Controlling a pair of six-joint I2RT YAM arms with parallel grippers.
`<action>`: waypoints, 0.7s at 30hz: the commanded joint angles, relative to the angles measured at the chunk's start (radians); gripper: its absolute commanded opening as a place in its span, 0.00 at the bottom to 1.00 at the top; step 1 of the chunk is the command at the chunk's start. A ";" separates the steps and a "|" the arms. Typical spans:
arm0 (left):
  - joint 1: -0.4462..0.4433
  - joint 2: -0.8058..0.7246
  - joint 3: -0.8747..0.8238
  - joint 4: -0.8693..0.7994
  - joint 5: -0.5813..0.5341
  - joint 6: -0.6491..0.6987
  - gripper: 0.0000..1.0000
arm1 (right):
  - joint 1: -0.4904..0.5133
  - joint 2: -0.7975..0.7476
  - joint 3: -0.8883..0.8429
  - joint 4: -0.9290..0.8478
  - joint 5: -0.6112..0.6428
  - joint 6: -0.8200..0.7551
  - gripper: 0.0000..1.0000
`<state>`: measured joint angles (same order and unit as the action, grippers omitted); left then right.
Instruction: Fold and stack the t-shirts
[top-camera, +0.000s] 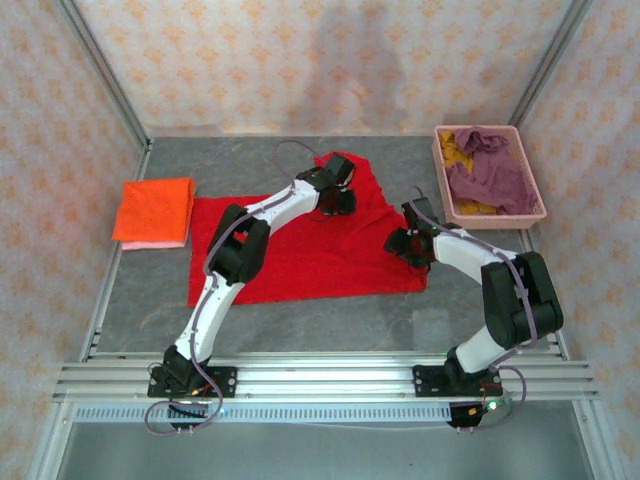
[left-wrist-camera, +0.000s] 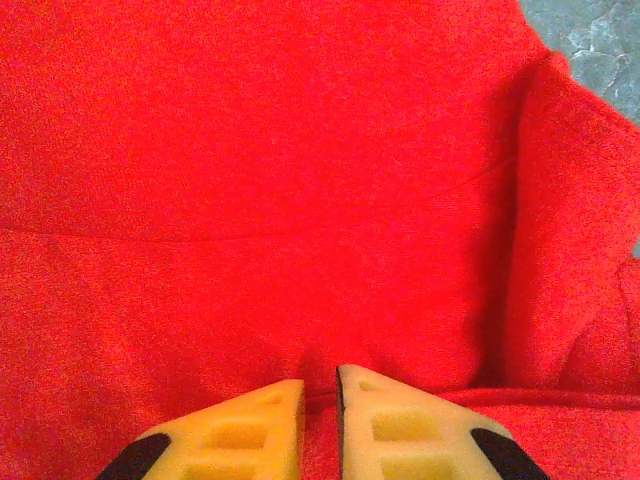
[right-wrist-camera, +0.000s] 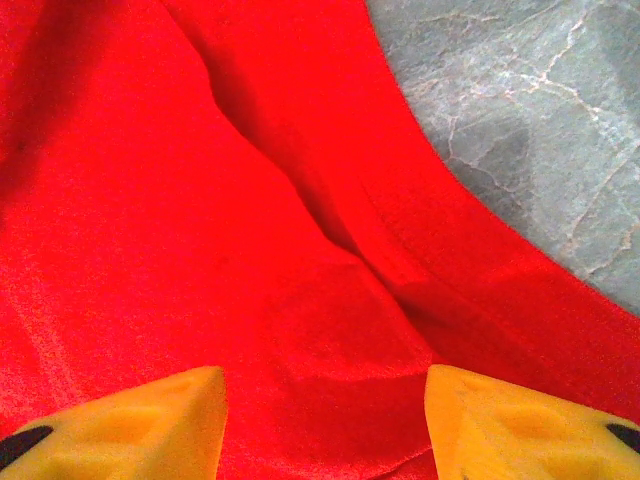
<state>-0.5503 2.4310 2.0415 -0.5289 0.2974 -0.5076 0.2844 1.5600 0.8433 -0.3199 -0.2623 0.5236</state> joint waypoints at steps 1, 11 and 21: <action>-0.007 0.003 0.012 -0.016 0.015 -0.012 0.15 | -0.006 0.011 -0.009 0.007 0.010 0.009 0.55; -0.008 -0.021 -0.053 0.005 -0.007 -0.018 0.29 | -0.007 0.012 -0.010 0.012 0.001 0.011 0.55; -0.014 -0.031 -0.054 0.007 0.004 -0.021 0.04 | -0.006 0.018 -0.011 0.018 0.000 0.014 0.55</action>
<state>-0.5503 2.4310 2.0006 -0.5098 0.3073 -0.5266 0.2844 1.5646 0.8433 -0.3187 -0.2649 0.5236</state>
